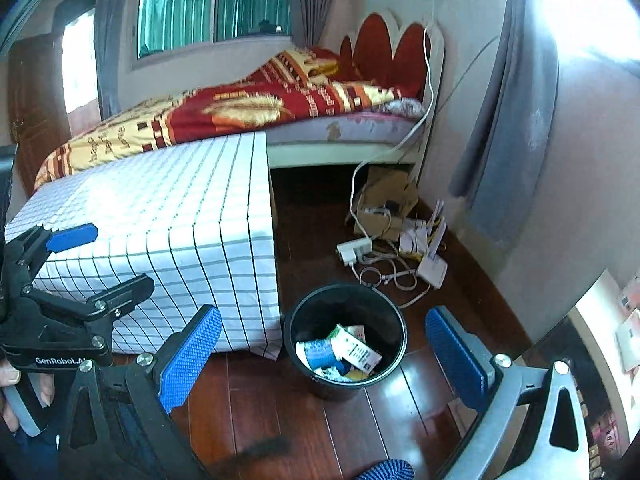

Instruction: Collect trash

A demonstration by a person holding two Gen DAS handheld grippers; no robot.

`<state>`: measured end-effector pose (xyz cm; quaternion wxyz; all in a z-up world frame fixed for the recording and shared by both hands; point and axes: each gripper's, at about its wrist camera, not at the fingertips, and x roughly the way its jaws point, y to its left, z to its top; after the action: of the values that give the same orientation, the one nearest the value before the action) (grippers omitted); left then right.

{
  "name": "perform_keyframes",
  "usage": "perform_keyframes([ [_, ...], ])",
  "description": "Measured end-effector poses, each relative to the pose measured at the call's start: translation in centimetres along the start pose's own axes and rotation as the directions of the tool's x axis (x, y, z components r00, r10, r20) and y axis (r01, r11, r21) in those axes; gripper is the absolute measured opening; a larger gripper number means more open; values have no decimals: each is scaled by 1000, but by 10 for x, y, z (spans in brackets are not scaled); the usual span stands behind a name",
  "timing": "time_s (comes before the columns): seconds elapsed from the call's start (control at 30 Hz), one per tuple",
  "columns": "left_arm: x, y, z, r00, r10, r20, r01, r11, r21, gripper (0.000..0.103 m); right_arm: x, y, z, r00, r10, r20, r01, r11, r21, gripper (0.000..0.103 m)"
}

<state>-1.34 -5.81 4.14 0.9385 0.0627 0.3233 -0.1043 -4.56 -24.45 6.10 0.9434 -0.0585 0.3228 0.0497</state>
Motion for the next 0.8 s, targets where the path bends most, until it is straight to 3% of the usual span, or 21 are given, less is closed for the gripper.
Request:
perform_keyframes([
  [0.33,-46,2,5,995,33,97,-33,999,-7,103,-46,8,7,996,-6,94,7,1000,-4,103],
  [0.8,-45,0,4,996,22,92,-20,1000,-22,103,-50,8,11,995,-23,102,23,1000,4,103],
])
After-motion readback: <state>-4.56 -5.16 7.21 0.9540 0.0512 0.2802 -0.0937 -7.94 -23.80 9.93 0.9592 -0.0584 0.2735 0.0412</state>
